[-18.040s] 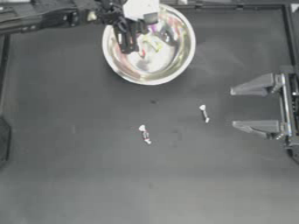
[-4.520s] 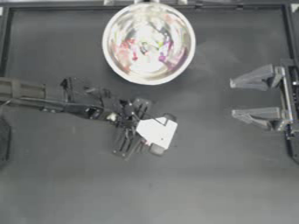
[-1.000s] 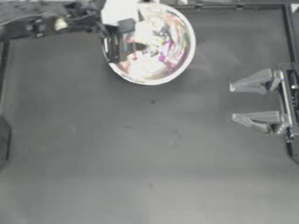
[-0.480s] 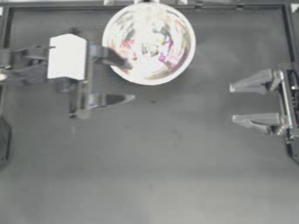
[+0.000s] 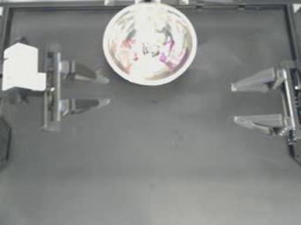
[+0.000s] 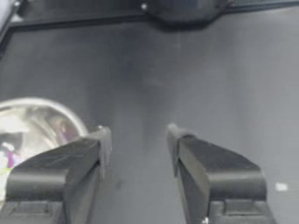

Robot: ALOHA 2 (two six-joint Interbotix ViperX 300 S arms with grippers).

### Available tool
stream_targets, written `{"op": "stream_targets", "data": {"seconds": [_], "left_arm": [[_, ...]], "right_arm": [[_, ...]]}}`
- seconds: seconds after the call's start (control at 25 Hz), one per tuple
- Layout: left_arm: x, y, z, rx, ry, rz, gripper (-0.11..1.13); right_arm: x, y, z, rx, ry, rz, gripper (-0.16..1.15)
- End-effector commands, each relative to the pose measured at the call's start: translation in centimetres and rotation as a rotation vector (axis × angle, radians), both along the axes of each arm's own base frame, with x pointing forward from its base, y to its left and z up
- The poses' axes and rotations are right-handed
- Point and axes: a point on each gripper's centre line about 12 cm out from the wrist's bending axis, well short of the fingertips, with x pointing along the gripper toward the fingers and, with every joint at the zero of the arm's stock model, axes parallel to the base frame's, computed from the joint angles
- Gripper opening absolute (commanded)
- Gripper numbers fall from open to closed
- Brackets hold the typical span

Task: Put candies in bowl

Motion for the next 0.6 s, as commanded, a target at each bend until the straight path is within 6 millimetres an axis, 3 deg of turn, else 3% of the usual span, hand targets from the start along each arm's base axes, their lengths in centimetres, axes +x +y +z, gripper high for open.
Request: {"op": "stream_targets", "data": {"seconds": [0.04, 0.6], "left_arm": [[-1.0, -0.4, 0.5, -0.002, -0.055, 0.010, 0.81], [-4.2, -1.8, -1.0, -0.043, -0.158, 0.030, 0.81]], "right_arm": [[0.4, 0.0, 0.9, -0.012, -0.011, 0.000, 0.98], [0.3, -0.6, 0.8, -0.095, 0.028, -0.015, 0.98]]}}
